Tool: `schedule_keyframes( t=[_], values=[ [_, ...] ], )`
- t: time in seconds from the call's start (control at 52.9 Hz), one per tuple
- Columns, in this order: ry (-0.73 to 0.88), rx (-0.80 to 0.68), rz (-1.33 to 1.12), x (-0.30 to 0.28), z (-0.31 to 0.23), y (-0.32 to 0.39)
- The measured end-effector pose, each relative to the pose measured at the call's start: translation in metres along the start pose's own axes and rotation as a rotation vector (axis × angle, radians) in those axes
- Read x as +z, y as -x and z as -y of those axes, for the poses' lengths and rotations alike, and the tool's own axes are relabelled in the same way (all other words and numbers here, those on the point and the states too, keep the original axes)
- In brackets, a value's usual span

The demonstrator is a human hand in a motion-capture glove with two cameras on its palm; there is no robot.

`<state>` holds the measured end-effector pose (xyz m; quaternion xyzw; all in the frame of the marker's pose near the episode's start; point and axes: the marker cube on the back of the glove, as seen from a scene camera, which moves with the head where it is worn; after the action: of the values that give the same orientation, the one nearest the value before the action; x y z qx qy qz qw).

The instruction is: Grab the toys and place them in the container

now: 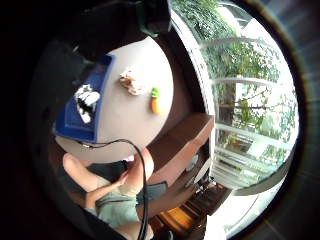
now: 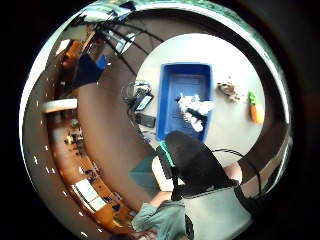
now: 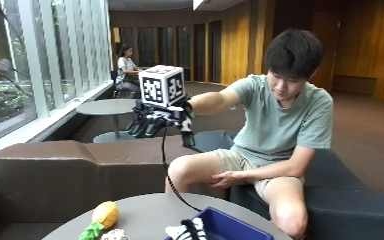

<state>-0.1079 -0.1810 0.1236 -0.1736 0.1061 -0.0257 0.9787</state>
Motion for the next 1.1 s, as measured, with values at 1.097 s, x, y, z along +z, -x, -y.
schedule_keyframes(
  t=[1.097],
  values=[
    [0.052, 0.401, 0.151, 0.362, 0.097, -0.267]
  ],
)
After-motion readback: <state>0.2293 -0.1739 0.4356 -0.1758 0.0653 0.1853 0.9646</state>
